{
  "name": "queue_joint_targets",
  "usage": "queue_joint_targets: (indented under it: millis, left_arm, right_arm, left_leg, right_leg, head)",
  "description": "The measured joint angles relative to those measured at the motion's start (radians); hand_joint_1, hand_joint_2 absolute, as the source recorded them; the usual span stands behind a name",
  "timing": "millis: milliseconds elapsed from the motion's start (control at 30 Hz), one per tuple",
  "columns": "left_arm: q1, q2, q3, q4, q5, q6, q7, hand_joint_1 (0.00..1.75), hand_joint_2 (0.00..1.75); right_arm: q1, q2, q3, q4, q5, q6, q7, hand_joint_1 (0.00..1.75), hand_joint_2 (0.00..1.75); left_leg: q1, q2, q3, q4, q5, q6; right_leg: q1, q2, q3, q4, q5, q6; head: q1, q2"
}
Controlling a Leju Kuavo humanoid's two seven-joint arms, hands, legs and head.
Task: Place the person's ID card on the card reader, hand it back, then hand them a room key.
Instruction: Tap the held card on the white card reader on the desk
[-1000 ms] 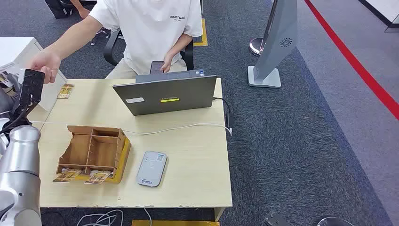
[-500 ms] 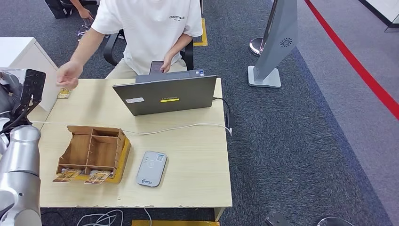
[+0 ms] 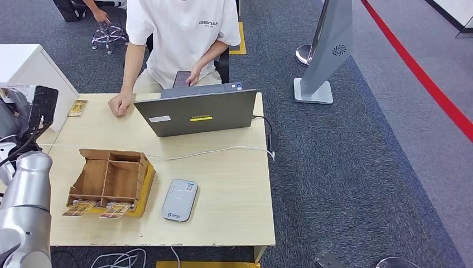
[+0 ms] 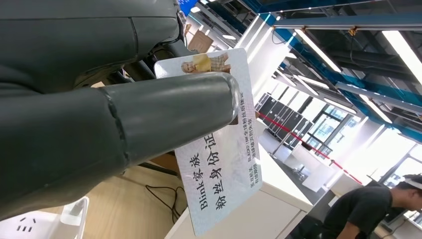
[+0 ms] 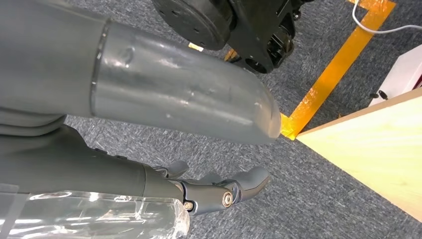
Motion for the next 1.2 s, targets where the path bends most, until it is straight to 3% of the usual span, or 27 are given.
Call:
queue_joint_targets:
  millis: [400, 800, 1200]
  left_arm:
    - [0.13, -0.041, -0.049, -0.197, 0.018, 0.002, -0.04, 1.75, 0.0]
    - [0.172, -0.054, -0.076, -0.291, 0.018, 0.001, -0.044, 1.75, 0.0]
    - [0.411, -0.106, -0.236, -0.605, -0.105, 0.087, -0.023, 1.75, 0.0]
  right_arm:
    - [0.029, 0.014, -0.023, -0.029, 0.007, -0.001, 0.012, 0.0, 0.0]
    - [0.041, 0.02, -0.037, -0.044, 0.009, -0.001, 0.017, 0.0, 0.0]
    - [0.097, 0.058, -0.087, -0.1, 0.037, 0.011, 0.038, 0.0, 0.0]
  left_leg:
    - [0.0, 0.0, 0.0, 0.0, 0.0, 0.0]
    - [0.0, 0.0, 0.0, 0.0, 0.0, -0.001]
    - [0.0, 0.0, 0.0, 0.0, -0.001, -0.001]
  right_leg:
    - [0.0, 0.0, 0.0, 0.0, 0.0, 0.0]
    - [0.0, 0.0, 0.0, 0.0, 0.0, 0.0]
    - [0.0, 0.0, 0.0, -0.001, -0.001, 0.0]
  head:
    - [0.0, 0.0]
    - [0.0, 0.0]
    - [0.0, 0.0]
